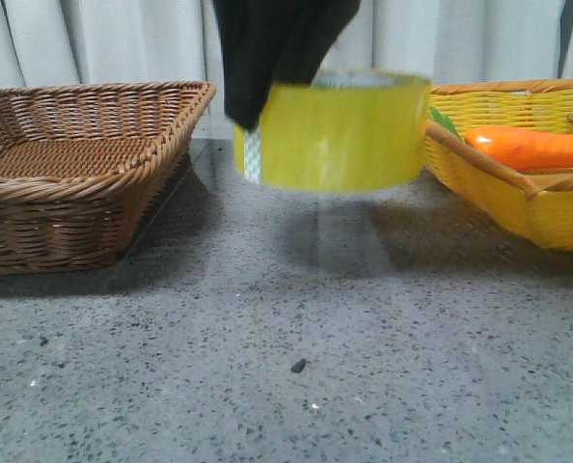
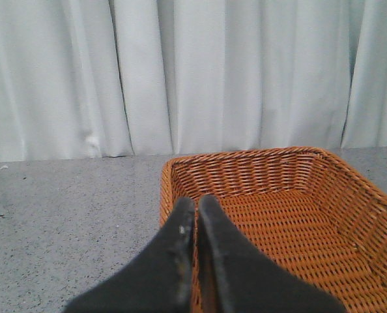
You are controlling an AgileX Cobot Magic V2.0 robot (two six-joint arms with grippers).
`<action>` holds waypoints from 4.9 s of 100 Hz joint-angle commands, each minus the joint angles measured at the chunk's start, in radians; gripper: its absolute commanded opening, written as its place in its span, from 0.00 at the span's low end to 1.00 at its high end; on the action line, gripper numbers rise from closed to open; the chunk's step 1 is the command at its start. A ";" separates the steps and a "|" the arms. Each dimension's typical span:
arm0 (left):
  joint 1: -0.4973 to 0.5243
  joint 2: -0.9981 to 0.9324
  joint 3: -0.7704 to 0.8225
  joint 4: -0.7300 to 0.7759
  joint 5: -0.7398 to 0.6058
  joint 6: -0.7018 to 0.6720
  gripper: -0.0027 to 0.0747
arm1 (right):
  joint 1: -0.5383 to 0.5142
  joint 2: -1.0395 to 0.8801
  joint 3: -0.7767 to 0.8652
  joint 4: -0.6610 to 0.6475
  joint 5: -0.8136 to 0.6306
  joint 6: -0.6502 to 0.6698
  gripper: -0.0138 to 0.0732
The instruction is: Transfer tape with both arms
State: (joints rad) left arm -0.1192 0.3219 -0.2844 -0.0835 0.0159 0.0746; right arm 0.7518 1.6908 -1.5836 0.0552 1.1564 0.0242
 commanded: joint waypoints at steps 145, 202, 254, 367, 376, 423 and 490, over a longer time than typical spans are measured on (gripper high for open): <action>-0.755 0.920 -0.708 -0.004 0.233 -0.008 0.63 | -0.002 -0.627 -0.035 -0.310 -0.033 0.134 0.07; -0.826 1.322 -1.020 -0.004 0.556 0.055 0.63 | -0.002 -0.729 0.042 -0.373 0.016 0.160 0.07; -0.797 1.356 -1.022 -0.014 0.548 0.055 0.01 | -0.002 -0.750 0.057 -0.386 0.017 0.160 0.07; -0.484 1.024 -0.932 0.047 0.729 0.017 0.01 | -0.002 -0.750 0.057 -0.371 0.005 0.162 0.07; -0.467 1.024 -0.906 0.047 0.713 0.017 0.01 | -0.002 -0.750 0.057 -0.369 0.005 0.162 0.07; -0.451 1.096 -0.858 0.024 0.699 0.017 0.22 | -0.002 -0.750 0.057 -0.356 0.005 0.162 0.07; -0.438 0.799 -0.853 -0.010 0.632 0.017 0.04 | -0.002 -1.067 0.554 -0.494 -0.311 0.319 0.07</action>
State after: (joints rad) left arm -0.5576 1.2076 -1.1125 -0.0728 0.7392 0.0979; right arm 0.7535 0.6878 -1.1031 -0.3702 1.0019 0.2776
